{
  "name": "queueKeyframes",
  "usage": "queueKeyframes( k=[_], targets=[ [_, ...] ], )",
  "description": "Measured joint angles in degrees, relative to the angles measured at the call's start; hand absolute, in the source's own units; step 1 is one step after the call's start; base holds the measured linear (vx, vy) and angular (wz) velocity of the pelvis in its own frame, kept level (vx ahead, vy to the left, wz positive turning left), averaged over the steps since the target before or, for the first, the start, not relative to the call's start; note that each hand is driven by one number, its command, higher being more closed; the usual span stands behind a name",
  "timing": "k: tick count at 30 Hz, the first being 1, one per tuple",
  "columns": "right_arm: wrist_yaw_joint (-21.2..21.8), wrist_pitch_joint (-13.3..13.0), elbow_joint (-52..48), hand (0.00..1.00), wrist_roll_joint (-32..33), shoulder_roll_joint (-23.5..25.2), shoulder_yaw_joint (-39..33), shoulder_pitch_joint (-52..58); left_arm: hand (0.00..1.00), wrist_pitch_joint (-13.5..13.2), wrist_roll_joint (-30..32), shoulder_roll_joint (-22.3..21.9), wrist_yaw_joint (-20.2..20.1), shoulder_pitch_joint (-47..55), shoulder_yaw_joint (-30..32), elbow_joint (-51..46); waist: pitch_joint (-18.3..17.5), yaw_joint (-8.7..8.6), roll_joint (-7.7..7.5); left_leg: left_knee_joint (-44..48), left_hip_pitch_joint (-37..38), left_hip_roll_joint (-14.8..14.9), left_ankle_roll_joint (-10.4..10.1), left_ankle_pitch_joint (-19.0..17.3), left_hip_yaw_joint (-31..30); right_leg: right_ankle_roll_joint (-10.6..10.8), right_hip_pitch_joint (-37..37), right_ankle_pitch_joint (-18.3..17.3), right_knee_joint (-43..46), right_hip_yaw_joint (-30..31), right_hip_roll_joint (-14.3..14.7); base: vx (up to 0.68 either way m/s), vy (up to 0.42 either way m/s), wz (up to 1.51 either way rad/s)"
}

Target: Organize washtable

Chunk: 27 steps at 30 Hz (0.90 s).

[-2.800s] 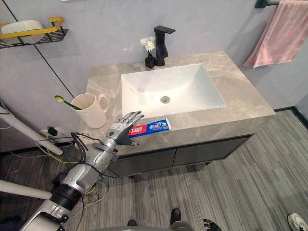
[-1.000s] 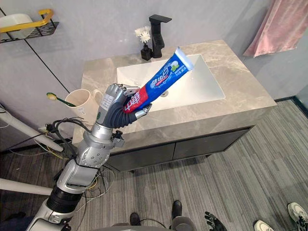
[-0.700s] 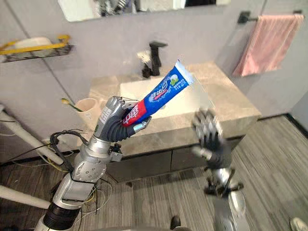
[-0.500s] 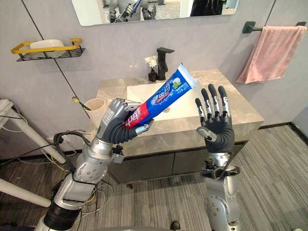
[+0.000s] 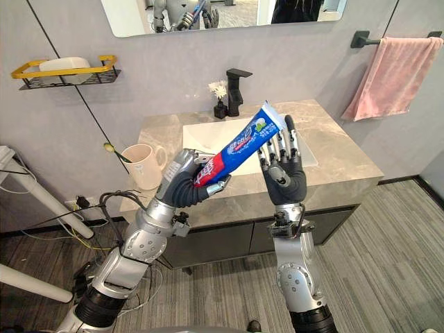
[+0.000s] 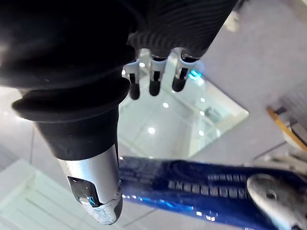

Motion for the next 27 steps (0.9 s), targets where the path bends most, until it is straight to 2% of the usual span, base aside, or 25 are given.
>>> queueKeyframes(
  k=[4,8,10,13,14,15,23,27],
  targets=[
    [0.9,0.9,1.1,0.0,5.6,-0.7,4.1,-2.4,1.0,0.6,0.0,-0.2,0.0,-1.0,-2.2,1.0,-0.2,0.9,-0.53,0.0,0.0,0.0,0.0,0.0,-0.1,0.0,0.0,0.0,0.0,-0.1,0.0,0.0,0.003,0.01],
    [1.0,1.7,2.7,0.0,9.0,-1.4,9.1,-4.9,1.0,1.2,0.0,-0.1,0.1,-1.9,-3.6,3.1,-0.3,1.02,-0.73,-0.1,0.0,0.1,0.0,0.0,-0.1,0.0,0.0,0.0,0.0,-0.1,0.0,0.0,0.0,0.0],
    [0.9,1.8,2.9,0.0,9.8,-1.6,9.2,-4.9,1.0,1.4,0.0,-0.1,0.1,-1.9,-3.7,3.4,-0.4,1.09,-0.88,-0.1,0.0,0.1,0.0,0.0,-0.2,0.0,0.0,0.0,0.0,-0.1,0.0,0.0,0.0,0.0],
    [0.6,1.7,3.3,0.0,11.4,-2.5,9.6,-5.5,1.0,1.7,0.0,-0.1,0.2,-2.9,-4.2,4.3,-0.4,1.13,-1.55,-0.1,0.0,0.0,0.0,0.0,-0.1,0.0,0.0,0.0,0.0,-0.1,0.0,0.0,0.0,0.0],
    [-0.5,1.1,4.3,0.0,13.0,-5.7,10.6,-6.6,1.0,1.1,-1.1,-0.1,1.0,-4.1,-6.0,7.7,-1.1,1.32,-2.7,-0.1,0.0,0.0,0.0,0.0,-0.1,0.0,0.0,0.0,0.0,0.1,0.1,0.0,0.0,0.0],
    [-0.5,0.9,4.3,1.0,13.1,-6.3,10.9,-6.7,1.0,0.9,-1.1,0.0,1.1,-4.1,-6.1,7.9,-1.1,1.34,-2.7,-0.1,0.0,0.1,0.0,0.0,-0.1,0.0,0.0,0.0,0.0,0.1,0.1,0.0,0.0,0.0],
    [-2.0,0.7,4.3,1.0,12.5,-8.3,11.4,-8.4,1.0,0.2,-2.4,0.5,1.7,-4.3,-6.5,8.9,-1.1,1.48,-2.69,0.0,0.0,0.2,0.0,0.0,0.3,0.0,-0.2,0.0,0.0,0.6,0.2,0.0,0.0,-0.01],
    [-3.1,0.4,4.3,1.0,8.9,-8.1,11.1,-8.8,1.0,-0.9,-3.4,0.8,2.5,-3.3,-6.8,9.9,-1.1,1.66,-2.68,-0.1,-0.1,0.1,0.0,0.0,0.7,0.0,-0.6,0.0,0.0,1.1,0.2,0.0,0.003,-0.06]
  ],
)
